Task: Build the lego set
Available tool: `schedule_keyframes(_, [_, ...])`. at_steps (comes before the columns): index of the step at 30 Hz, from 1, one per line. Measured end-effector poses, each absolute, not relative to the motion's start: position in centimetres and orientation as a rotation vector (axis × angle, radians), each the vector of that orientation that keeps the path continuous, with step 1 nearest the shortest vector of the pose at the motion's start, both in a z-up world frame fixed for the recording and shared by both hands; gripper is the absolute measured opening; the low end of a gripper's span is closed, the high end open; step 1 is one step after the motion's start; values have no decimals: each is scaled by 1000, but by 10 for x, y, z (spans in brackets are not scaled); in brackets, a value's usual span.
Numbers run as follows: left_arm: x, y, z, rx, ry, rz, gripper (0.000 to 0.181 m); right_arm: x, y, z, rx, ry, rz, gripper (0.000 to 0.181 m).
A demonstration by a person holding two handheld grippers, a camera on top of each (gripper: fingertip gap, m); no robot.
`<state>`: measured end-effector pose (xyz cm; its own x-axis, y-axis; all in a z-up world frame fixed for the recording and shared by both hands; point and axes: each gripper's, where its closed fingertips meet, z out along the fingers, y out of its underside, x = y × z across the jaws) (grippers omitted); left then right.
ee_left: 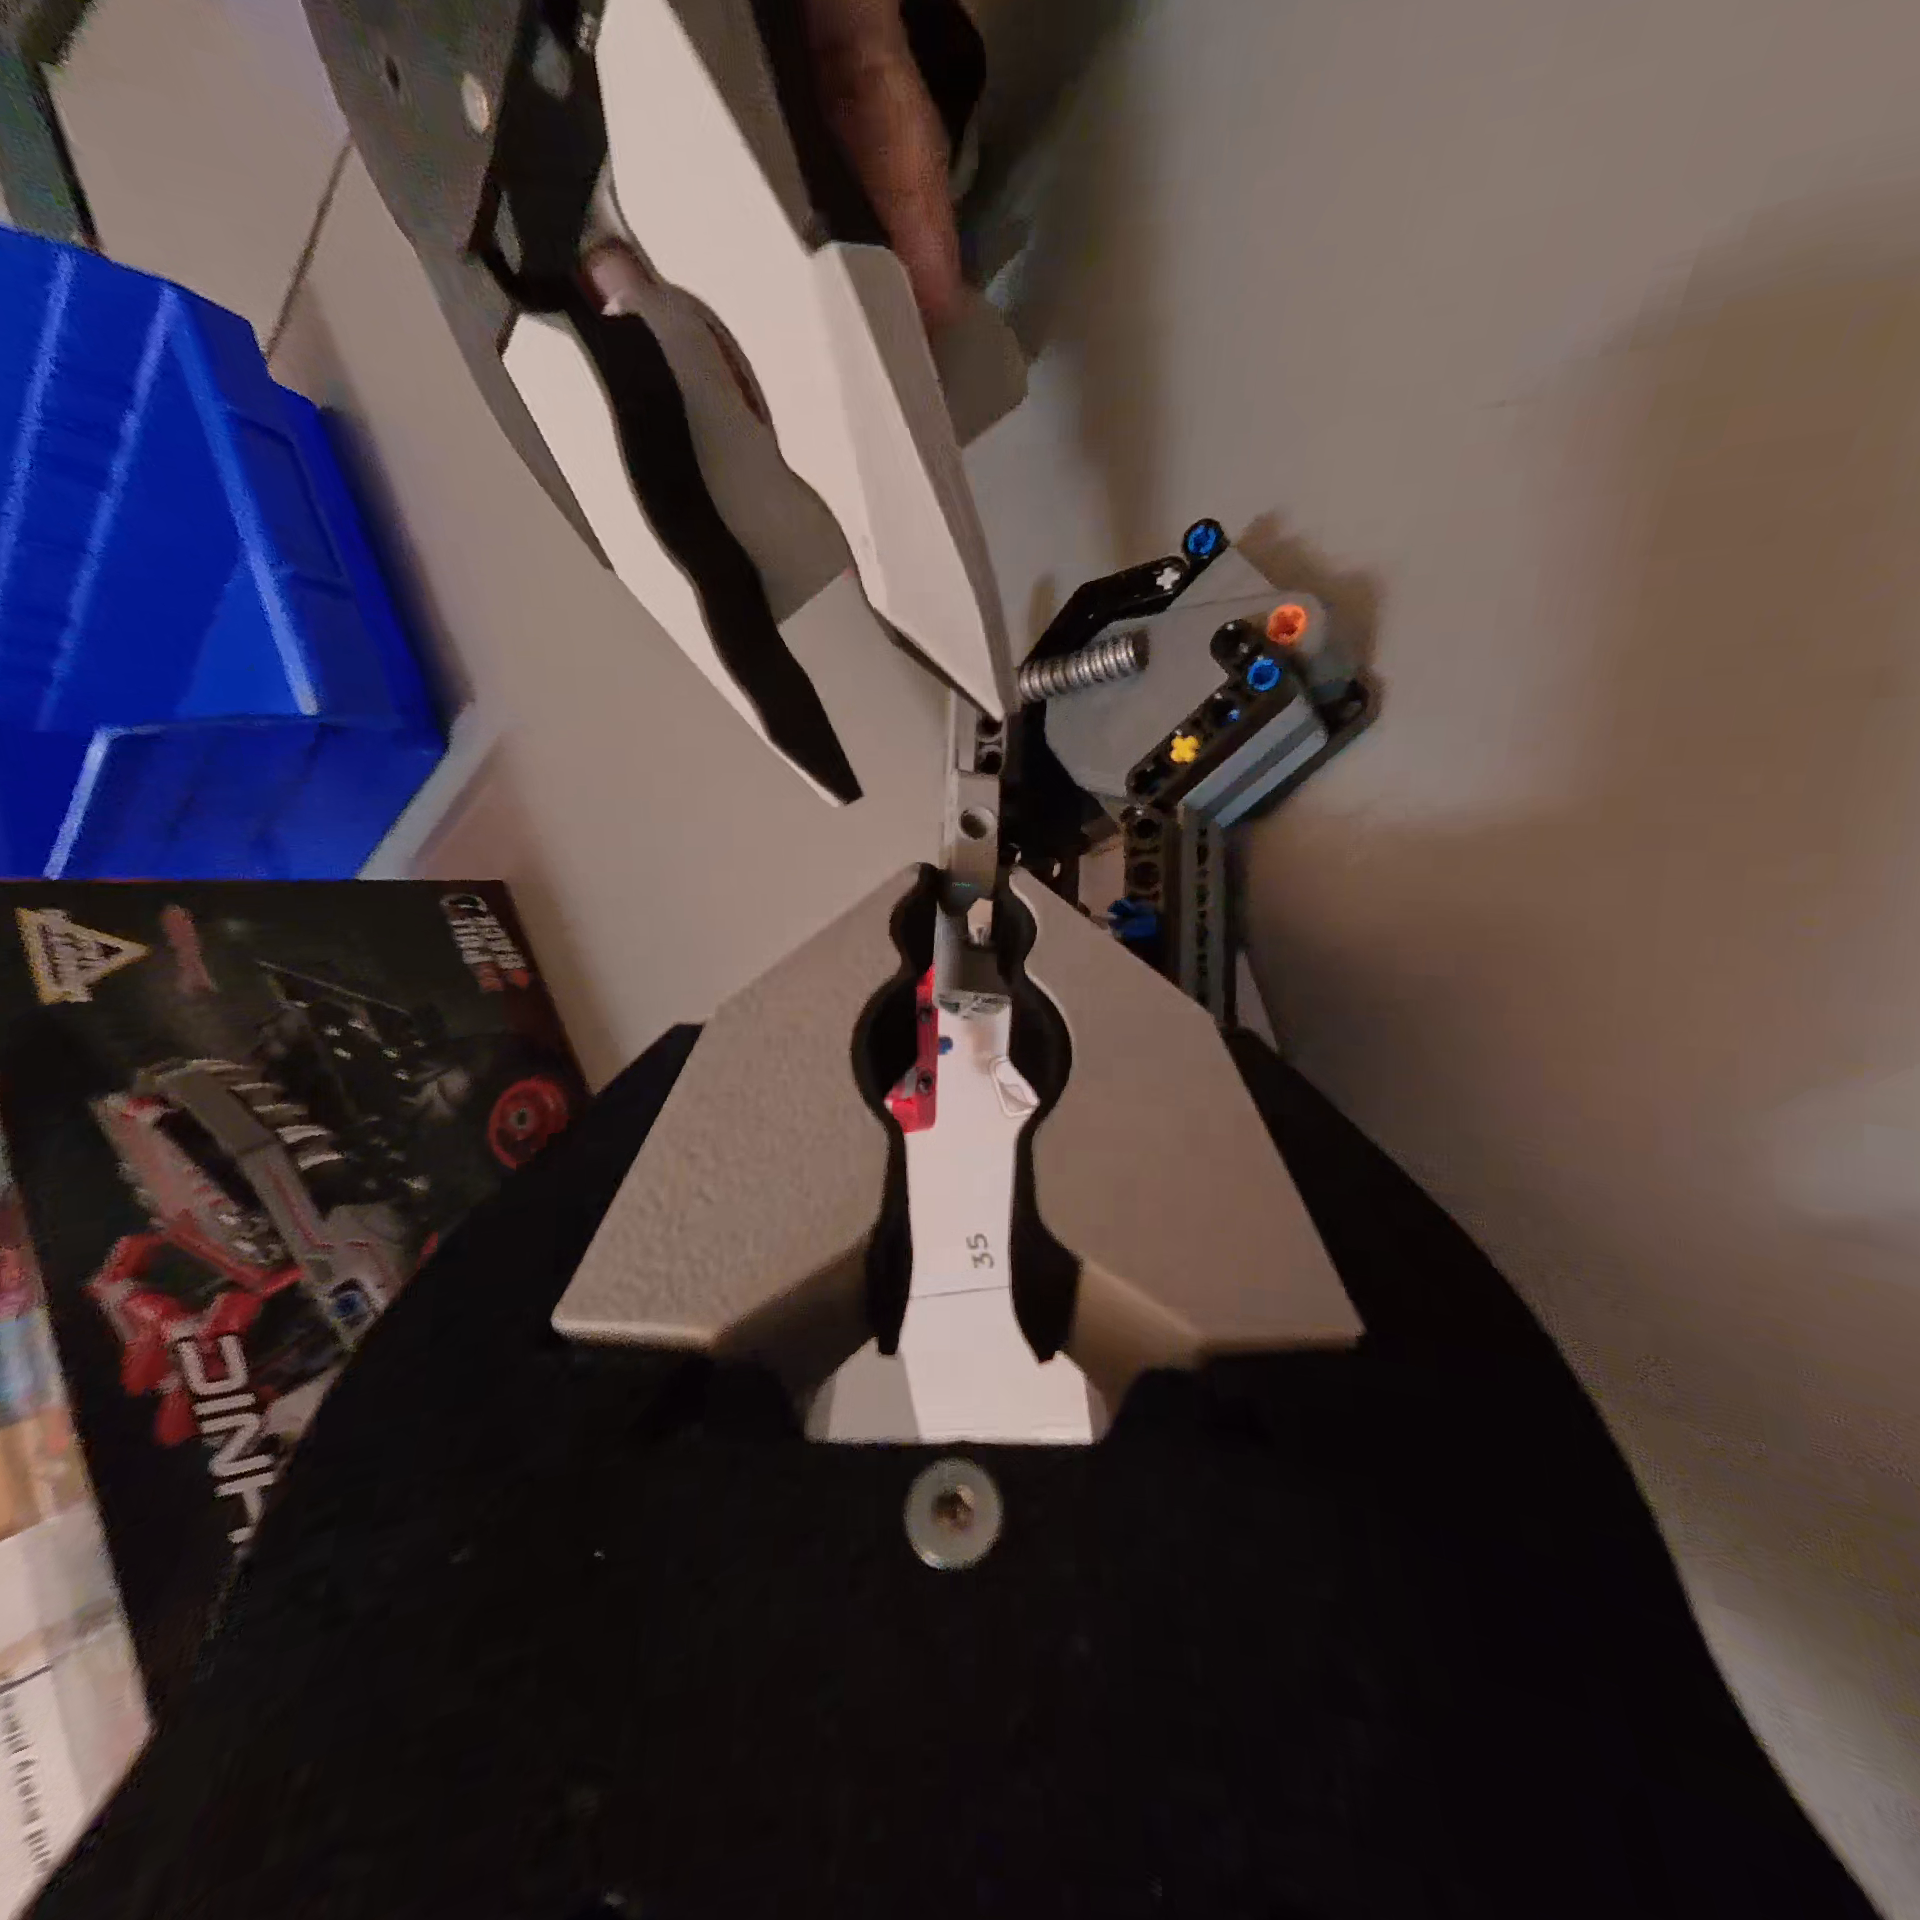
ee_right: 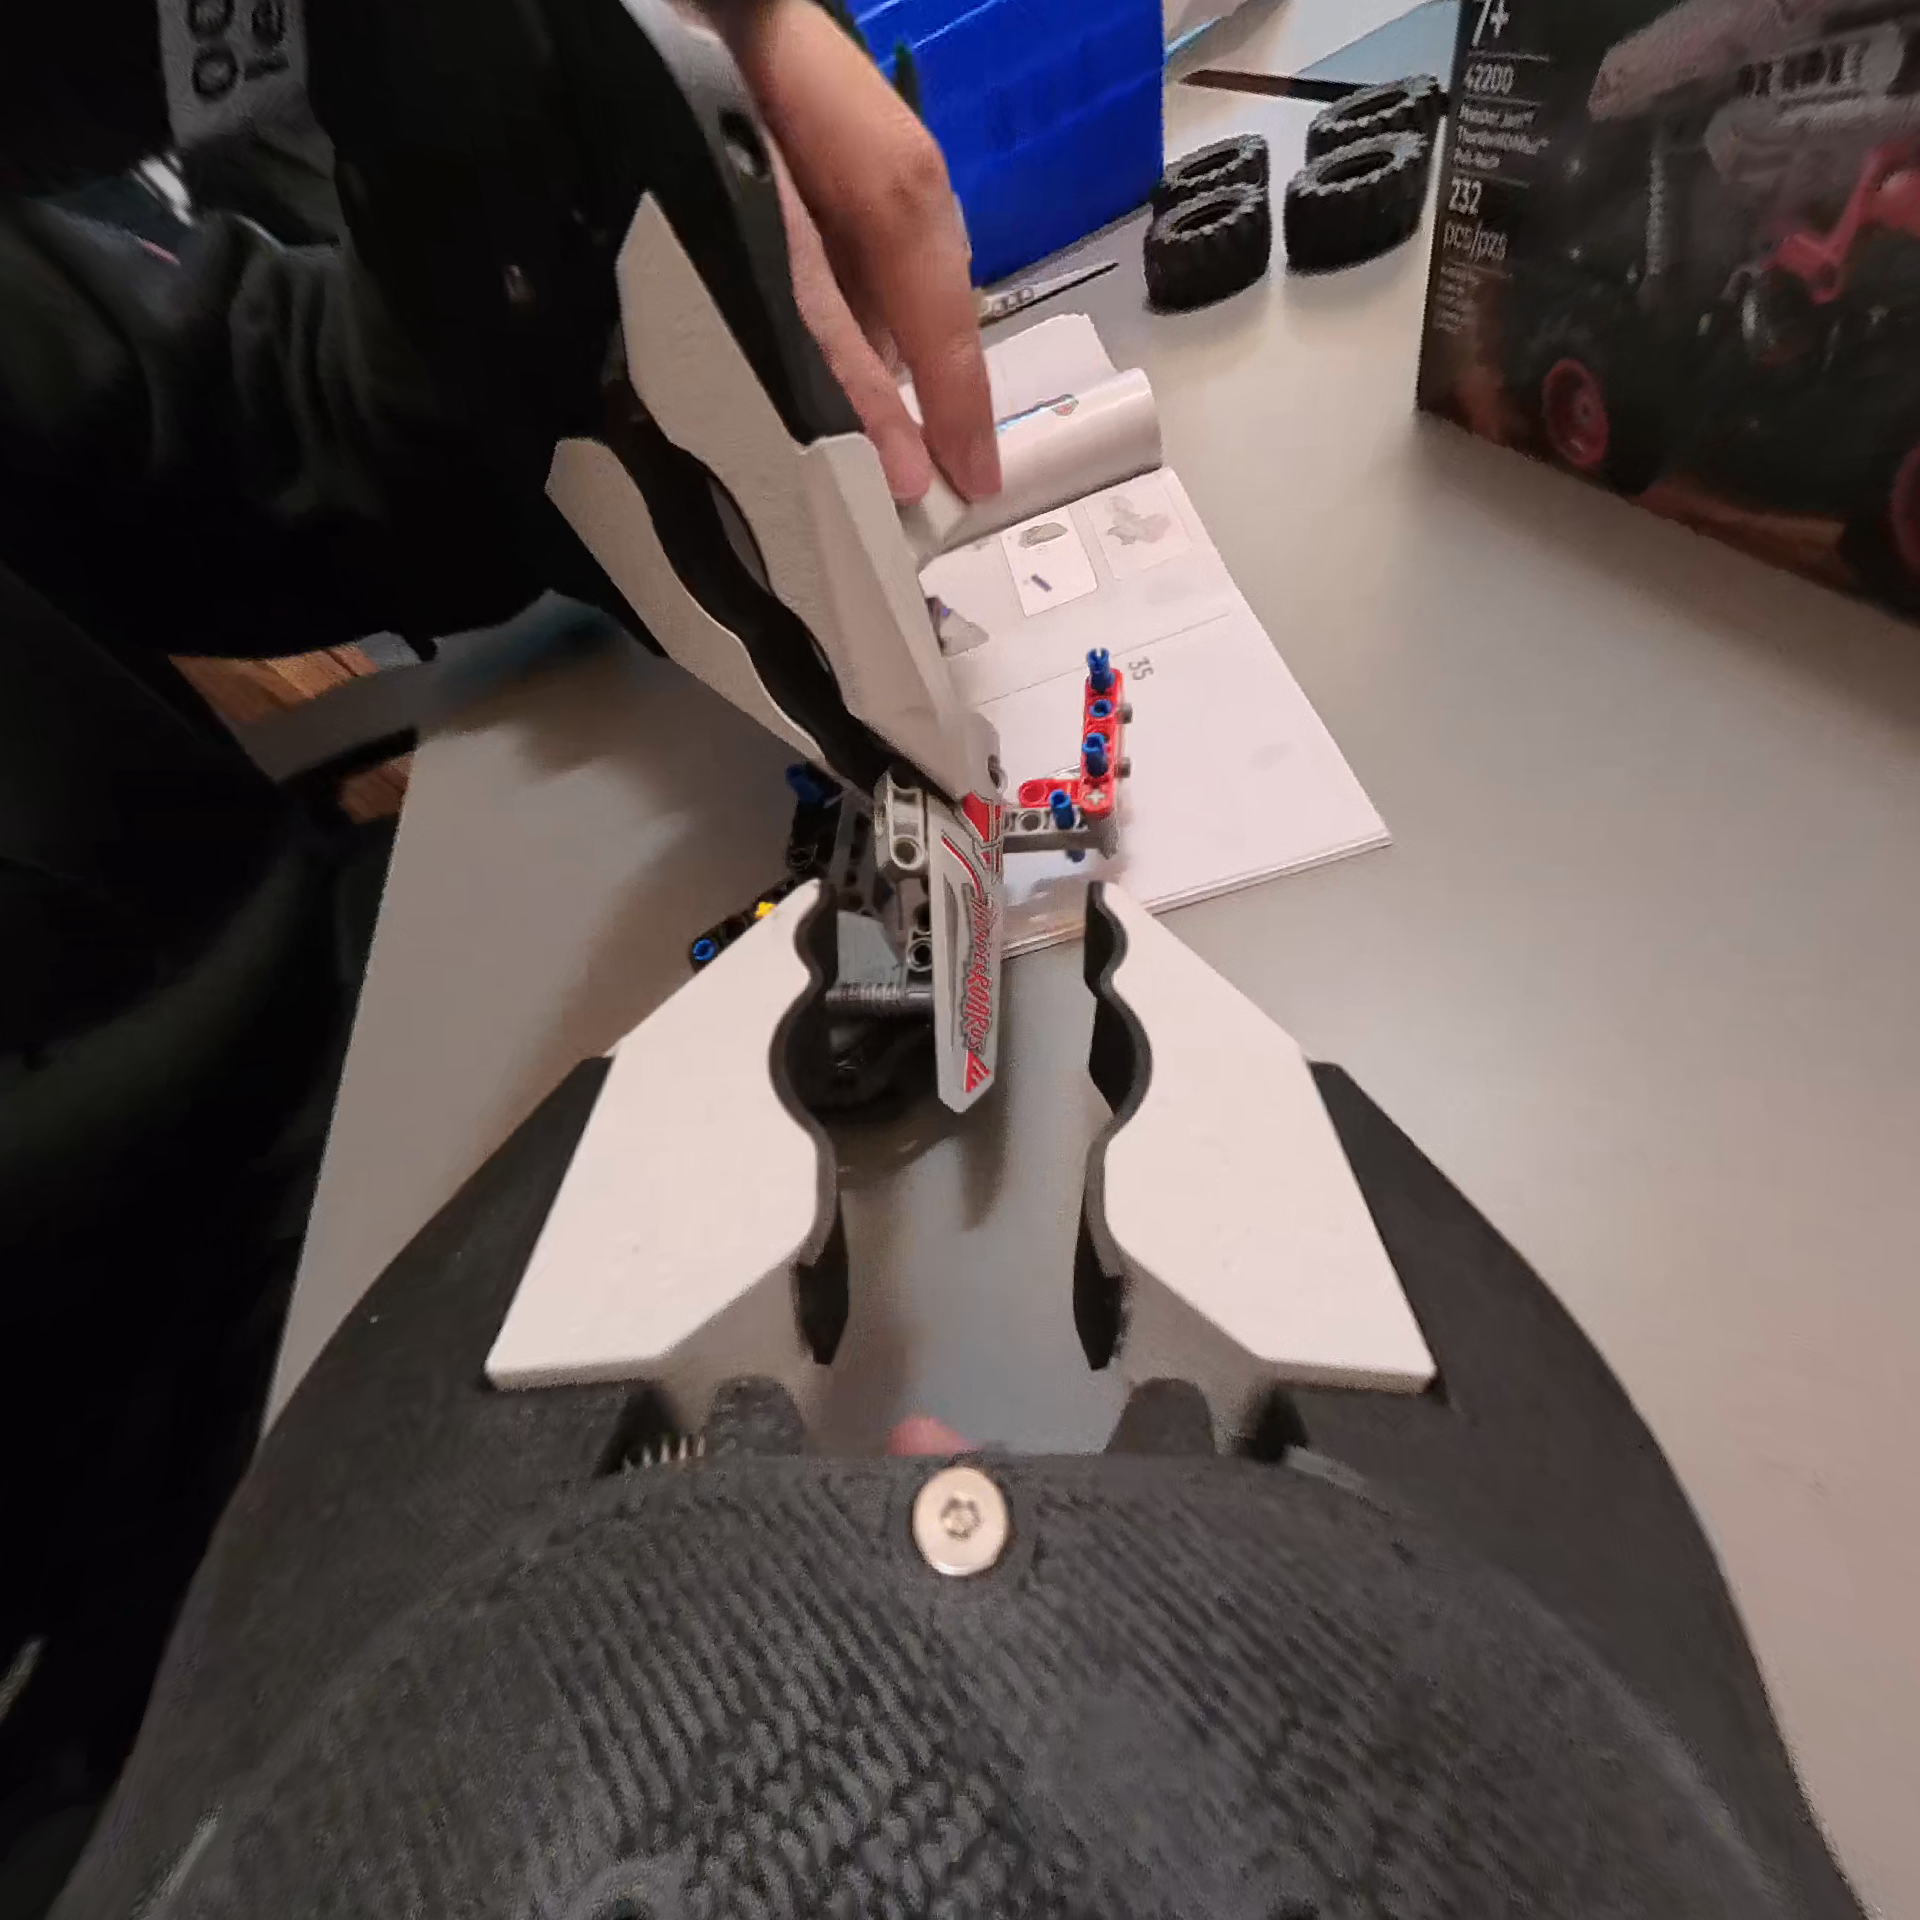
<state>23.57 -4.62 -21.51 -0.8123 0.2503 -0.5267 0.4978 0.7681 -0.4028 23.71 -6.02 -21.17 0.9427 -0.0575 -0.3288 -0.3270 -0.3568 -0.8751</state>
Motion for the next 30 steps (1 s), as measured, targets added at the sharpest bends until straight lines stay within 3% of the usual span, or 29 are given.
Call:
schedule_keyframes(6, [235, -58, -194, 658, 2333, -825, 5, 233, -49, -206, -1882, 316, 362, 53])
schedule_keyframes(18, [237, -58, -201, 876, 2127, -705, 4, 232, -52, -209, -1887, 316, 380, 27])
schedule_keyframes(23, [236, -58, -199, 898, 2092, -716, 5, 230, -48, -201, -1853, 277, 356, 35])
schedule_keyframes(24, [236, -58, -199, 905, 2090, -714, 5, 232, -48, -203, -1864, 288, 340, 28])
schedule_keyframes(30, [242, -52, -205, 833, 2149, -674, 7, 240, -48, -209, -1898, 331, 301, 26])
